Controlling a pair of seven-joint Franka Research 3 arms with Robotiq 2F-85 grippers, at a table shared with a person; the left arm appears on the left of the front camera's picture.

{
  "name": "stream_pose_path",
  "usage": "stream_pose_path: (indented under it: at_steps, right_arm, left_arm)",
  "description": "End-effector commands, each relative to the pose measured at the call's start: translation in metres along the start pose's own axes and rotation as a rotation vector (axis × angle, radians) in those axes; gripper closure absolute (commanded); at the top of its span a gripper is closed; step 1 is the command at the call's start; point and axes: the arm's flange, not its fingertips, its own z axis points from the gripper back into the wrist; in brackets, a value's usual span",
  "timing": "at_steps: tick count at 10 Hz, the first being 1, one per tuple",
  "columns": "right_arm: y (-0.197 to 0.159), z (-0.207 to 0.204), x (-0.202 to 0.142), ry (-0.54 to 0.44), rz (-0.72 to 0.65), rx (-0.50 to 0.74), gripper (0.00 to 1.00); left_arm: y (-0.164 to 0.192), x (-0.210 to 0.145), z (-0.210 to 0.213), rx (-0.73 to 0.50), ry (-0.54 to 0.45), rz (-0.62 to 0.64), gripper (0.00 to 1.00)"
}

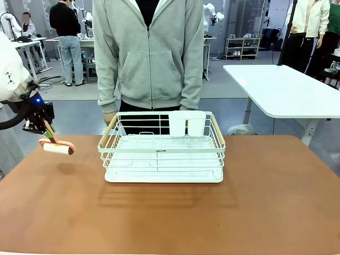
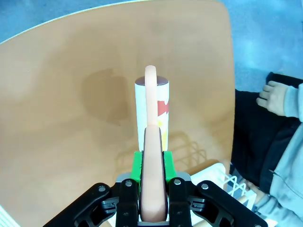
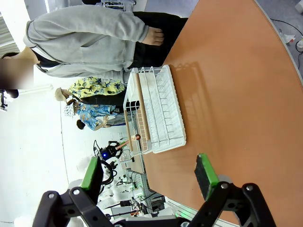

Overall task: Clean the table.
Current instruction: Place the Lint Roller down when the Dish drying rack is positioned in the middle of the table.

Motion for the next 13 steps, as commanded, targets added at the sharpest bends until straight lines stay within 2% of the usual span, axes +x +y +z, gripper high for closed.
stream_pose_path:
  at_steps: [1, 5, 12, 13]
  right_arm:
    - [0.003, 0.001, 0.000, -0.002, 0.001, 0.003, 0.00]
    - [0.003, 0.001, 0.000, -0.002, 0.001, 0.003, 0.00]
    - [0.003, 0.001, 0.000, -0.002, 0.001, 0.003, 0.00]
    - [0.003, 0.001, 0.000, -0.002, 0.001, 0.003, 0.00]
  left_arm:
    - [0.010, -0.001, -0.008, -0.060, 0.059, 0.002, 0.79]
    - [0.037, -0.005, -0.018, -0.115, 0.088, 0.014, 0.79]
    - [0.074, -0.017, -0.026, -0.081, 0.112, -0.028, 0.79]
    - [0.078, -0.018, -0.027, -0.064, 0.106, -0.025, 0.66]
